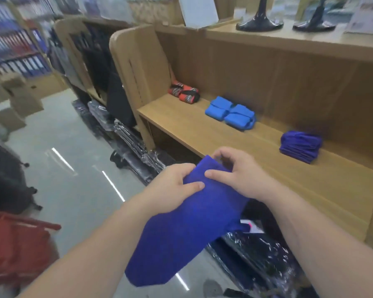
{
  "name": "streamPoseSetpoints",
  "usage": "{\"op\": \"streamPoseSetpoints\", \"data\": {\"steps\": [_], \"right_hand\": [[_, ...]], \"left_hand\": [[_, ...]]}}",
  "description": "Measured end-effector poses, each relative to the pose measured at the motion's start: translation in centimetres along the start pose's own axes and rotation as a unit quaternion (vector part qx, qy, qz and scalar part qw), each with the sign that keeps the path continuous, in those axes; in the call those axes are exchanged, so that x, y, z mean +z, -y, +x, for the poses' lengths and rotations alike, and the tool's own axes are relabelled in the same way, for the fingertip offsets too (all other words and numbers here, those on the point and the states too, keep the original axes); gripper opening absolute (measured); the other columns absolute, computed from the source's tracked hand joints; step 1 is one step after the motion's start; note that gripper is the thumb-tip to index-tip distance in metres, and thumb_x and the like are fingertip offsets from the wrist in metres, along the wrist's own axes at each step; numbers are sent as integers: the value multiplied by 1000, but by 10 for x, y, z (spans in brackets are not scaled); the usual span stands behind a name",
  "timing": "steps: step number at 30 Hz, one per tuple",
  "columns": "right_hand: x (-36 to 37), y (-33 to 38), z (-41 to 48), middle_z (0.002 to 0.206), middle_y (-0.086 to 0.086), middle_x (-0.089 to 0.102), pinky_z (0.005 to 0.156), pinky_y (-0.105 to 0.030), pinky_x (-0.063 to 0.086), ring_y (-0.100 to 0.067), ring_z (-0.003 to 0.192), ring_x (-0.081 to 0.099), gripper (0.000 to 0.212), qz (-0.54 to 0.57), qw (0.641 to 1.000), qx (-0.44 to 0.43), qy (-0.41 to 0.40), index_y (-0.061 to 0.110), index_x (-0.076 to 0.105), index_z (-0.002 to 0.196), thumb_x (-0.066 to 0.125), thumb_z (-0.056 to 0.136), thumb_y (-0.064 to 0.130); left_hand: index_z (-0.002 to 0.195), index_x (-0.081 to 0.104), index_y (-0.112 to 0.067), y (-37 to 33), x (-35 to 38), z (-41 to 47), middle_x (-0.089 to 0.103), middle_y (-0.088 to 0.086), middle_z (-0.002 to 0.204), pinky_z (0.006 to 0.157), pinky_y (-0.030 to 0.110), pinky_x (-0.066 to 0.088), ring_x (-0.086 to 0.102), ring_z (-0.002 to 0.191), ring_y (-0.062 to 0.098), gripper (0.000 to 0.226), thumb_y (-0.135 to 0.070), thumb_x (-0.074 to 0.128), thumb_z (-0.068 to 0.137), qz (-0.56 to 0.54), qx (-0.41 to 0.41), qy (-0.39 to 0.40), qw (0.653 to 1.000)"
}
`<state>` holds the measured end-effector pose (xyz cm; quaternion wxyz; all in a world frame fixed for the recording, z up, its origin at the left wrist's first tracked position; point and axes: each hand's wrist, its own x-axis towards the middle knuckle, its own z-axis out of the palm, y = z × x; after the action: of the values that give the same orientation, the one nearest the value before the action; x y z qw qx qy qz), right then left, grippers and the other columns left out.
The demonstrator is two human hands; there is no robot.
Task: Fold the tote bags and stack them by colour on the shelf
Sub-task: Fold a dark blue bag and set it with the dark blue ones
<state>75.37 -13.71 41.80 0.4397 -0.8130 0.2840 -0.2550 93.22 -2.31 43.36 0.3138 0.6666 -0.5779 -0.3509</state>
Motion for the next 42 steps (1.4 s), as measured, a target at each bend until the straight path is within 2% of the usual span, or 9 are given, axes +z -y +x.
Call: {"op": "streamPoseSetpoints", "data": {"steps": [5,9,18,23,29,33,38,40,42], "right_hand": [[-32,-19,82,128,28,53,106,-27,39,0,127,49,53,-21,989,20,-146,45,52,120,71,73,59],[-46,-13,119,128,41,41,107,-27,35,1,131,42,54,-44,972,-5,-233,54,44,124,66,75,59],[-46,26,190,136,18,46,112,-32,32,-8,135,41,56,-197,921,-35,-335,36,50,132,58,81,58],[-25,48,216,138,19,43,114,-34,30,-8,140,36,55,-263,885,-26,-384,32,55,132,59,83,55],[16,-6,242,153,-3,45,114,-52,34,-28,144,38,62,-372,858,129,-332,28,61,133,46,85,63],[53,-66,244,167,3,22,123,-49,16,-25,154,17,75,-365,864,291,-190,36,48,146,28,84,72],[84,-110,230,169,14,3,123,-39,-3,-12,156,-4,65,-355,858,363,-78,44,24,156,27,95,69],[86,-118,226,168,17,-2,123,-36,-8,-10,155,-7,81,-370,850,368,-69,47,19,156,5,81,75],[85,-122,223,168,18,-4,122,-34,-10,-10,155,-9,86,-380,847,367,-67,48,16,156,-2,76,74]], "left_hand": [[111,69,-14,-11,-59,72,78,2,103,77,38,61,75,94,22,18,-6,58,100,-204,10,-118,972],[115,67,-16,-21,-104,120,77,1,110,76,35,60,74,98,21,21,-8,53,103,-379,34,-204,902],[123,64,-19,-9,-199,230,75,2,113,71,36,61,74,98,21,23,-18,50,104,-581,96,-190,786],[144,51,-21,6,-245,283,66,2,135,92,43,58,66,119,22,39,-26,50,105,-642,124,-138,744],[126,63,-27,81,-209,339,75,-4,116,79,42,62,75,96,17,24,-20,53,105,-668,-76,-224,706],[128,61,-23,147,-171,347,72,-3,118,62,28,59,74,85,10,26,-17,47,107,-629,-161,-257,716],[116,65,-21,202,-162,345,73,-4,104,52,26,57,71,82,13,21,-11,64,97,-510,-229,-249,791],[118,60,-18,213,-170,346,72,2,109,61,31,58,70,89,21,33,-13,74,88,-420,-215,-242,848],[131,50,-18,223,-182,347,64,5,122,86,37,54,65,107,27,64,-16,84,77,-278,-182,-255,908]]}}
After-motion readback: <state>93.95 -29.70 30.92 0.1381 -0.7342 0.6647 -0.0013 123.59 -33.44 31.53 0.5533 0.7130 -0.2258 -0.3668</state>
